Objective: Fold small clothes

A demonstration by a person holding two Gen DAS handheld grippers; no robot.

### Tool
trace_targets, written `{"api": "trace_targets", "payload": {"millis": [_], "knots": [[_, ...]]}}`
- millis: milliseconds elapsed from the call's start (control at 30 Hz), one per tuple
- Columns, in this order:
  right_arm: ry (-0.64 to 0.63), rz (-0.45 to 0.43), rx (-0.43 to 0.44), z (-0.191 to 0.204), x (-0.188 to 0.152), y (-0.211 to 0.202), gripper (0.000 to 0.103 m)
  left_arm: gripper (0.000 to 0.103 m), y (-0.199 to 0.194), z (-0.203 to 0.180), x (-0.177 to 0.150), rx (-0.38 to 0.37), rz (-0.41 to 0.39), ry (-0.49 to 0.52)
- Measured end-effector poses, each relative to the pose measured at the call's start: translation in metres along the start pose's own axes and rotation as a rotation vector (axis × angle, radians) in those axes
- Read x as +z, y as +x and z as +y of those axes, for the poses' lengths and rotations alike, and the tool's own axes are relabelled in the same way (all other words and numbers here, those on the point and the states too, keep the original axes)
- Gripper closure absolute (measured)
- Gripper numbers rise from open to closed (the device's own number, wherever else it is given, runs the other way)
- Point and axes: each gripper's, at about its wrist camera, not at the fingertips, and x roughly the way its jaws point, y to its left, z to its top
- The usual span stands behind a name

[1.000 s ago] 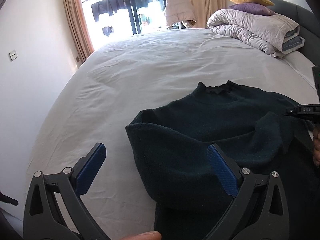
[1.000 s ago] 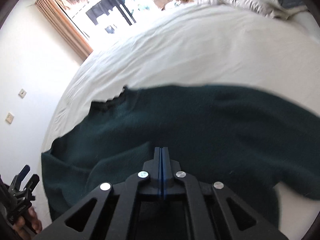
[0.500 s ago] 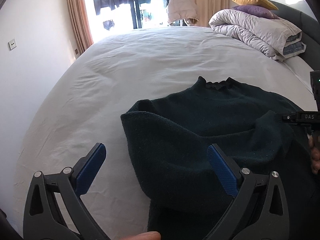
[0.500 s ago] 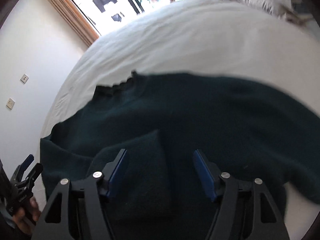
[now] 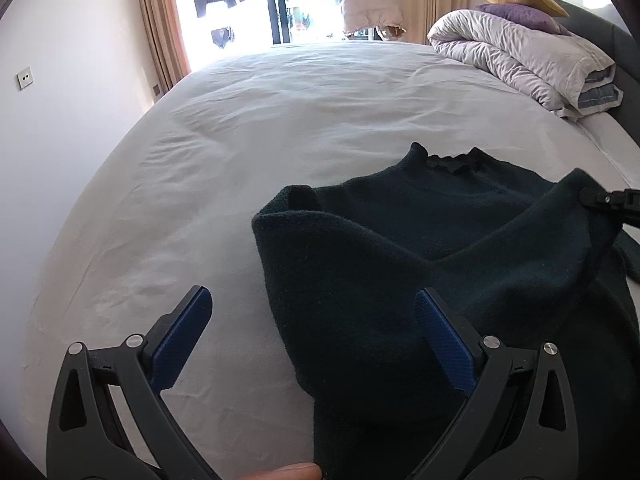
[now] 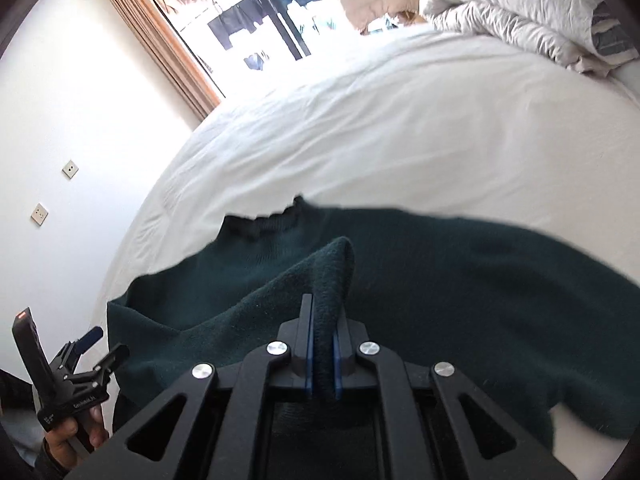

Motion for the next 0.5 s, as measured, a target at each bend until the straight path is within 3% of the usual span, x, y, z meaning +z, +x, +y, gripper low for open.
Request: {"api": "trace_targets", "payload": {"millis": [100,233,300,367,500], "knots": [[0.007,0.008,-0.047,-0.016,0.003,0.01,0.096,0.0,0.016,0.0,0.001,0.013,0.023,-0.02],[0.108,0.005,-0.108,-0.059,-0.008,0.021,0.093,0.0,0.026,0.006,0.001,0.038,0.037,-0.049],[0.138,0.041,-0.1,-0.075,-0.016,0.036,0.092,0.0,0.034,0.003,0.0,0.052,0.059,-0.029],[0.112,0.022,-0.094,-0.075,-0.017,0.037,0.088,0.0,0.045,0.002,-0.001,0.062,0.099,-0.013],[0.088,0.051,-0.134,-0.064,-0.008,0.022,0.054,0.0,0.039,0.009,0.0,0.075,0.081,-0.046]]}}
